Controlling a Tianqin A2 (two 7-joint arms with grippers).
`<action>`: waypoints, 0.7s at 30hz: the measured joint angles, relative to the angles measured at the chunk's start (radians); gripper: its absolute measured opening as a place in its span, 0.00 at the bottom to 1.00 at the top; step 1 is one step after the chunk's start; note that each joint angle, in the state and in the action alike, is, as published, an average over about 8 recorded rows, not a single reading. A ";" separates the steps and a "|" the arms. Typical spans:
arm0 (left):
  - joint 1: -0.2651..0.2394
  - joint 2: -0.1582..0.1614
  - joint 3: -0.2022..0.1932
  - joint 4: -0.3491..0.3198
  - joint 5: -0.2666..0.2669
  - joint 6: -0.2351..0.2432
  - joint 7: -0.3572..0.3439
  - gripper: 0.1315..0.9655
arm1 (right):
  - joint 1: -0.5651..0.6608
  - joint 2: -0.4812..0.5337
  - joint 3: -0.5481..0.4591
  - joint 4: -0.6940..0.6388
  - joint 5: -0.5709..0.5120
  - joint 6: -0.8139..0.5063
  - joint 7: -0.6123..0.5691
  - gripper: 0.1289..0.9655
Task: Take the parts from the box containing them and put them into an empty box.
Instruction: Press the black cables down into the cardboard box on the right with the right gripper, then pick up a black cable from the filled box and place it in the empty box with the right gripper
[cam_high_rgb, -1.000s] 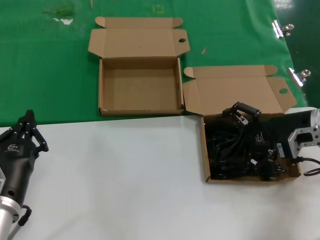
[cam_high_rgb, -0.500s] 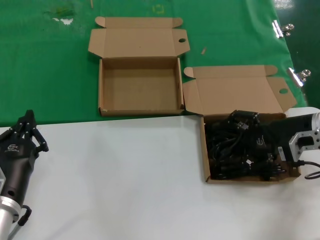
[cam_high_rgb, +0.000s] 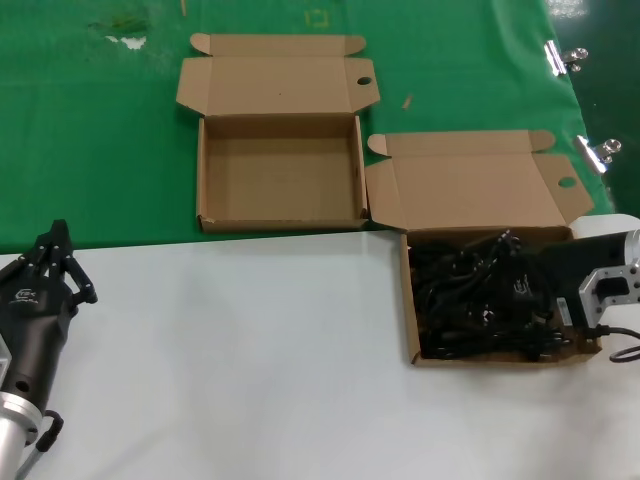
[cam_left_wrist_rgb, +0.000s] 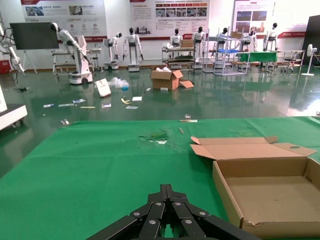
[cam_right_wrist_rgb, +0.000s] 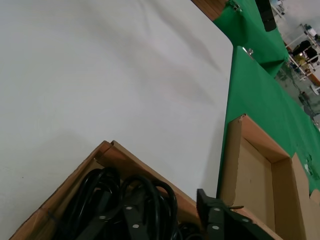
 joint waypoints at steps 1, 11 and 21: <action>0.000 0.000 0.000 0.000 0.000 0.000 0.000 0.01 | -0.001 0.000 0.000 0.000 0.000 0.001 0.000 0.40; 0.000 0.000 0.000 0.000 0.000 0.000 0.000 0.01 | -0.006 -0.005 0.002 -0.008 0.003 0.003 -0.003 0.17; 0.000 0.000 0.000 0.000 0.000 0.000 0.000 0.01 | -0.008 0.006 0.002 0.011 0.000 0.007 0.021 0.05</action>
